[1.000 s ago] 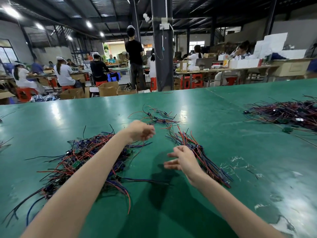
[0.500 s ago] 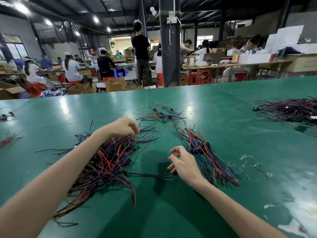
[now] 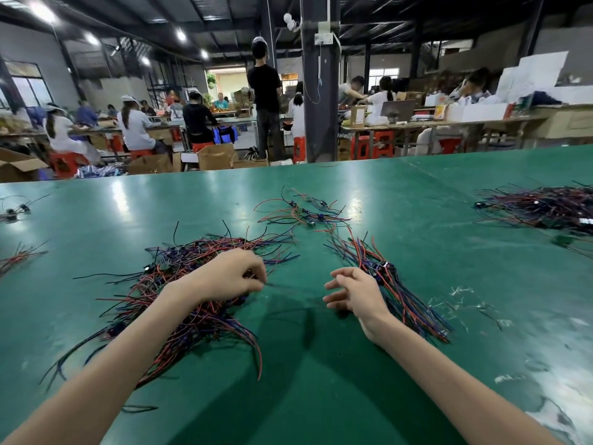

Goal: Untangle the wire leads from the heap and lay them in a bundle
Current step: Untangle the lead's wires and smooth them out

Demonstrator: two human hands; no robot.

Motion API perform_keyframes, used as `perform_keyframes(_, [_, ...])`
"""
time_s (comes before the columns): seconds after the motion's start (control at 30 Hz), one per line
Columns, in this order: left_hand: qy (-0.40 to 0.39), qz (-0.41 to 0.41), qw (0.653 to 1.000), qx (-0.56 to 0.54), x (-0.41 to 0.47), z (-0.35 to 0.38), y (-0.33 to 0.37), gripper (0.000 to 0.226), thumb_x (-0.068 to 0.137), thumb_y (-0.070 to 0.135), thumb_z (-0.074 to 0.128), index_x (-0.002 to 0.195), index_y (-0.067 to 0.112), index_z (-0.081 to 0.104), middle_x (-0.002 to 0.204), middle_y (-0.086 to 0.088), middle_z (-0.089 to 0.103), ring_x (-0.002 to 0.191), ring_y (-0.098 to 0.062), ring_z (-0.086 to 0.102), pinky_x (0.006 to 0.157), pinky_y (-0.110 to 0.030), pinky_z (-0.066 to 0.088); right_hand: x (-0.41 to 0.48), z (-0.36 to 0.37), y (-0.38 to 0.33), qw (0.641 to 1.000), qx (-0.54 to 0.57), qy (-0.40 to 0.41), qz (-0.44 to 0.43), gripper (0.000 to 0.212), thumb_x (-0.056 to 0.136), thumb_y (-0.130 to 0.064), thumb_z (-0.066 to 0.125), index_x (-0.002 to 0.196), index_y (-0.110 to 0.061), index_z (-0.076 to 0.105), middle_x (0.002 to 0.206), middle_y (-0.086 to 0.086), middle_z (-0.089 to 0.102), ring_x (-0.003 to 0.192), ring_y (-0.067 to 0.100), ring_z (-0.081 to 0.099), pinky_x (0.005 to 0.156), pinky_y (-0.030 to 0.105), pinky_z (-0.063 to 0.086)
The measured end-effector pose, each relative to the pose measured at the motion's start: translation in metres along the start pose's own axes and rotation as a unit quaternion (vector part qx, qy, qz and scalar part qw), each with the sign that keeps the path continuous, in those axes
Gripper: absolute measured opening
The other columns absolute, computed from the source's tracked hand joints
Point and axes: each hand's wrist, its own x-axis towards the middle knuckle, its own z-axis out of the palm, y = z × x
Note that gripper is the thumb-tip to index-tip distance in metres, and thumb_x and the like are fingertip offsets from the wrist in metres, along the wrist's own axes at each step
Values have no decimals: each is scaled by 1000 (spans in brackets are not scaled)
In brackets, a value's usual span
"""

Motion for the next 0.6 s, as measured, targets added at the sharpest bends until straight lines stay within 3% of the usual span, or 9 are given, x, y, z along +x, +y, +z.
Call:
perform_keyframes(0.07, [104,-11,982,-158,1,-5,12,8,85,13,69,90,19,66,88,5,68,83,-9,63,81,-25,48,1,-3,-5,995,100,17,16,27,102,-19,36,95,-1,54,81,17,61,54,23,62,50,29,53])
perform_keyframes(0.2, [227,-25,893,-387,7,-11,42,7,89,7,62,91,13,66,80,2,69,67,-6,61,69,-16,50,3,-9,-10,982,181,46,23,53,103,-44,21,94,-3,54,80,19,64,61,26,61,55,33,50])
perform_keyframes(0.27, [247,-47,804,-539,10,-10,60,9,92,6,57,91,8,65,75,0,66,56,-6,57,59,-19,52,2,-8,-10,986,157,47,20,52,103,-44,22,94,-4,55,79,17,65,58,23,61,55,31,48])
perform_keyframes(0.37, [203,-65,622,-753,14,-3,82,16,94,7,48,94,-1,62,75,-5,67,54,-8,60,56,-20,55,1,-4,-10,992,120,33,10,37,103,-33,31,96,-6,55,75,12,66,53,19,60,53,29,46])
perform_keyframes(0.43, [161,-78,544,-820,15,10,93,19,95,5,44,96,-6,60,78,-9,67,55,-11,63,59,-23,58,-1,-1,-10,996,93,13,-3,22,100,-20,39,96,-6,56,72,10,67,52,19,60,51,27,46])
perform_keyframes(0.5, [128,-106,511,-843,16,28,100,20,97,3,41,96,-7,59,82,-12,64,59,-16,65,65,-30,60,-4,1,-10,997,79,-14,-3,20,98,-15,42,92,-6,59,69,8,65,52,18,59,49,26,46])
perform_keyframes(0.53, [119,-122,516,-840,16,37,102,20,97,3,41,95,-6,59,82,-13,64,61,-19,66,67,-31,60,-6,2,-10,997,75,-25,2,22,97,-15,43,89,-6,61,69,8,64,52,17,58,49,25,46])
perform_keyframes(0.6, [118,-151,560,-806,16,54,103,18,96,2,44,94,1,61,79,-9,69,65,-19,65,65,-29,57,-9,5,-10,997,60,-41,15,25,96,-18,45,82,-9,64,68,7,65,53,16,59,51,25,47])
